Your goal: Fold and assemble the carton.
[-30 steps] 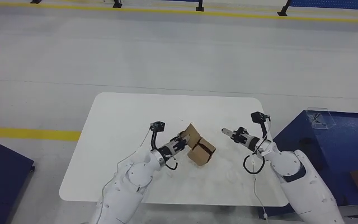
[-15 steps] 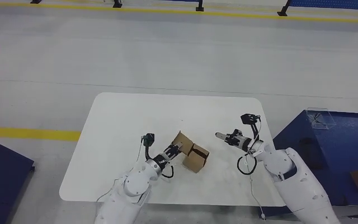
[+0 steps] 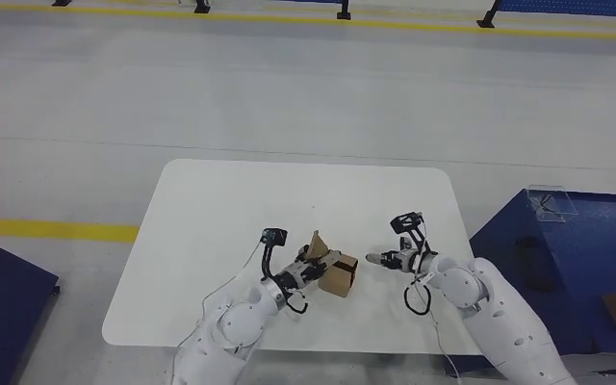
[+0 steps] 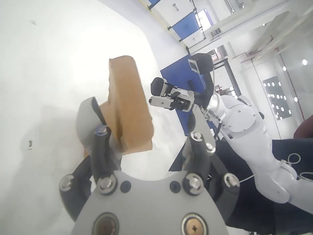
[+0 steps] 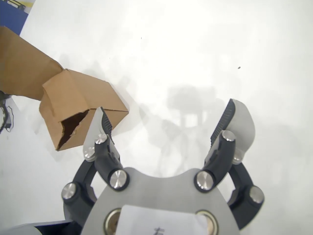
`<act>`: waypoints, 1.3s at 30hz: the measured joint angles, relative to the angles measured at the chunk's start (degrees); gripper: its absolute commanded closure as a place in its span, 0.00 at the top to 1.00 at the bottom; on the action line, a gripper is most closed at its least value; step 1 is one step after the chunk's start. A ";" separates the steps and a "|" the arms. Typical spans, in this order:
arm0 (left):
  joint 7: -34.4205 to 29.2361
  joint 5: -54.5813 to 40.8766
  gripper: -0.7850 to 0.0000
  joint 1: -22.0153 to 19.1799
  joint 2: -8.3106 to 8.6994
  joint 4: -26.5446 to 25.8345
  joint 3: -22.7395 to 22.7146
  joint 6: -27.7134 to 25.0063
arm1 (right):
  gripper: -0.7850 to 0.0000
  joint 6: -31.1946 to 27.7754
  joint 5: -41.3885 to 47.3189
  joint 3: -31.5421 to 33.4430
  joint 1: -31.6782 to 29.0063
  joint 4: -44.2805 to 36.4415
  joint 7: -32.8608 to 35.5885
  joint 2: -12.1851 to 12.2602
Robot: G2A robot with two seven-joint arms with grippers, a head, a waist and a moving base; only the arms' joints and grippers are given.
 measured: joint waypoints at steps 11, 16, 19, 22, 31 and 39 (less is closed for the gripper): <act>-2.34 4.86 1.00 -2.67 -0.28 -0.93 3.25 -0.64 | 1.00 -1.89 -0.65 -3.01 0.05 0.68 0.93 -1.00; -4.23 6.42 1.00 -5.15 -0.74 0.52 5.41 -0.12 | 1.00 -1.75 -1.09 -3.53 0.00 1.16 -0.63 -1.40; -5.42 6.69 1.00 -6.46 -1.04 1.38 6.53 0.26 | 1.00 -1.62 -0.90 -3.57 0.02 1.57 -1.80 -1.63; -5.70 6.50 1.00 -7.39 -1.36 2.33 7.38 0.92 | 1.00 -1.66 -0.68 -3.31 0.14 1.94 -2.62 -1.77; -5.24 6.12 1.00 -8.69 -1.90 3.93 8.49 1.14 | 1.00 -5.04 12.38 2.83 -0.17 3.81 -1.04 -1.46; -4.71 5.90 1.00 -8.77 -2.09 4.44 8.68 1.04 | 1.00 -8.65 17.74 3.82 -0.46 3.48 6.52 -1.12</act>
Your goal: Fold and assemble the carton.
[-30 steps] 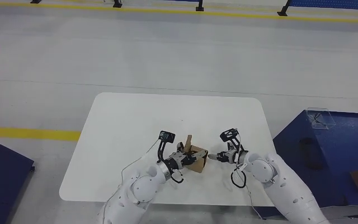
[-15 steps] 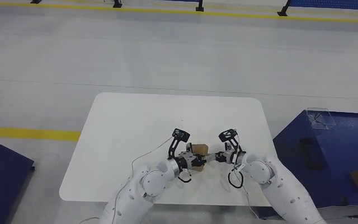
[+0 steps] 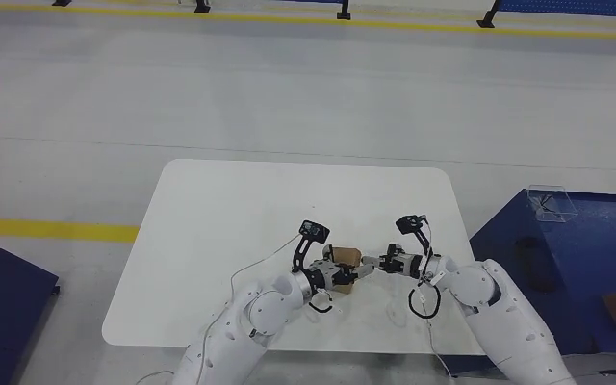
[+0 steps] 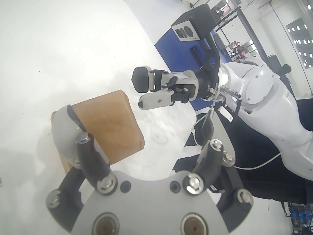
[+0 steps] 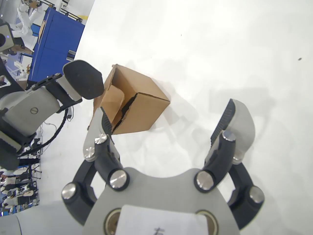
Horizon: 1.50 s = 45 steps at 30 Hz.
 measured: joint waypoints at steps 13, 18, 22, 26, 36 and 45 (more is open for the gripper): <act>0.33 -0.43 1.00 0.05 -0.19 0.38 -0.03 -0.39 | 1.00 2.51 -5.18 -2.80 0.33 -0.39 -2.92 -0.75; -0.03 -0.26 1.00 -0.01 -0.26 0.52 0.16 -0.50 | 1.00 2.85 -6.09 -3.34 0.68 -0.06 -3.33 -0.97; 0.01 -0.37 1.00 -0.04 -0.33 0.62 0.23 -0.59 | 1.00 2.47 -5.74 -3.32 0.64 -0.23 -3.66 -1.08; -0.11 -0.48 1.00 -0.01 -0.34 0.64 0.13 -0.70 | 1.00 2.79 -6.31 -3.27 0.63 -0.41 -3.40 -1.11; -1.41 -0.47 1.00 -0.34 -0.49 1.42 0.42 -0.07 | 1.00 3.94 -6.95 -3.86 1.09 0.14 -3.65 -1.51; -1.70 -0.59 1.00 -0.69 -0.68 1.88 0.59 0.32 | 1.00 4.15 -3.15 -1.92 1.03 -0.76 -2.19 -1.42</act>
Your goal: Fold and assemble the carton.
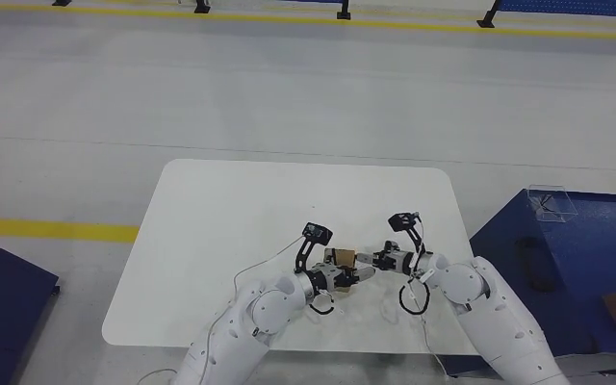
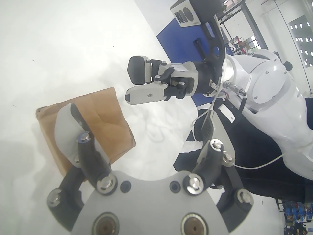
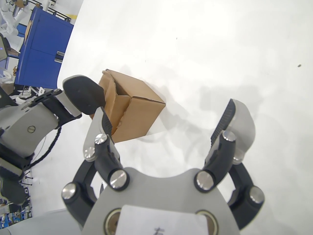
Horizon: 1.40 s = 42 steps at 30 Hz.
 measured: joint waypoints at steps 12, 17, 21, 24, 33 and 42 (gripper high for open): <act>2.06 0.19 1.00 1.56 0.37 -1.72 -1.85 0.85 | 1.00 4.85 -3.95 -3.98 1.48 2.06 0.53 -1.14; 2.03 0.22 1.00 1.55 0.36 -1.71 -1.82 0.85 | 1.00 4.85 -3.33 -4.06 1.43 2.07 1.60 -1.18; 4.41 2.32 1.00 1.98 0.90 -3.62 -3.37 -1.34 | 1.00 5.03 -2.51 -3.17 0.85 1.43 -0.21 -1.15; 7.79 8.75 1.00 3.43 2.01 -6.76 -5.96 -4.60 | 1.00 3.93 -0.22 -0.75 -0.22 0.28 -1.17 -0.77; 5.30 11.24 1.00 4.76 3.51 -7.05 -10.25 -9.42 | 1.00 4.81 2.18 2.66 -2.21 -1.61 -0.79 -0.17; 5.37 12.02 1.00 4.31 3.67 -7.81 -9.88 -10.14 | 1.00 4.80 2.61 2.79 -2.45 -1.64 -1.08 -0.20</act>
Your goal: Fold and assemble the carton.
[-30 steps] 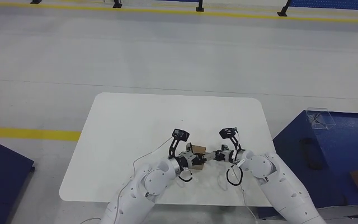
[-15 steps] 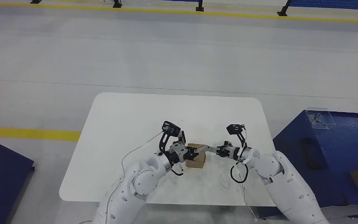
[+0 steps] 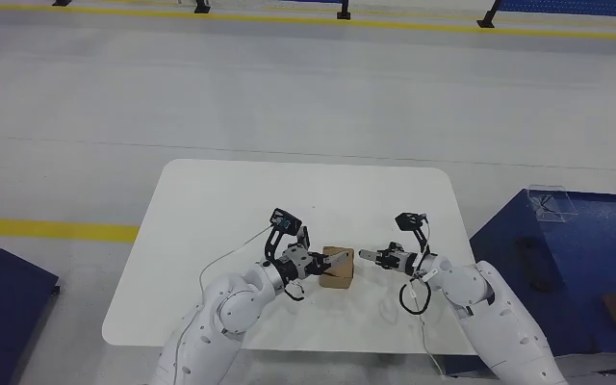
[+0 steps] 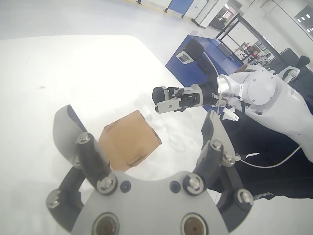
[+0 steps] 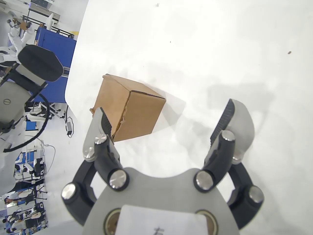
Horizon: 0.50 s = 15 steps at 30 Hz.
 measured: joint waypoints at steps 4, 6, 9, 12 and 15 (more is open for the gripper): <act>1.74 13.76 1.00 -4.09 1.34 0.61 0.68 -13.08 | 1.00 0.44 3.20 2.28 0.33 1.23 1.08 0.23; 2.58 18.77 1.00 -6.92 1.54 4.69 0.84 -19.38 | 1.00 1.12 3.80 3.17 0.85 1.95 1.70 0.34; 3.72 21.93 1.00 -11.89 1.36 10.41 2.68 -27.71 | 1.00 2.73 2.06 3.85 1.66 2.83 1.95 0.52; 4.66 22.52 1.00 -16.67 0.79 16.16 5.14 -33.84 | 1.00 4.06 -1.89 3.22 2.23 3.15 2.01 0.61; 5.63 23.71 1.00 -20.69 -0.05 21.94 7.88 -35.72 | 1.00 3.94 -6.71 1.54 2.45 3.09 2.45 0.60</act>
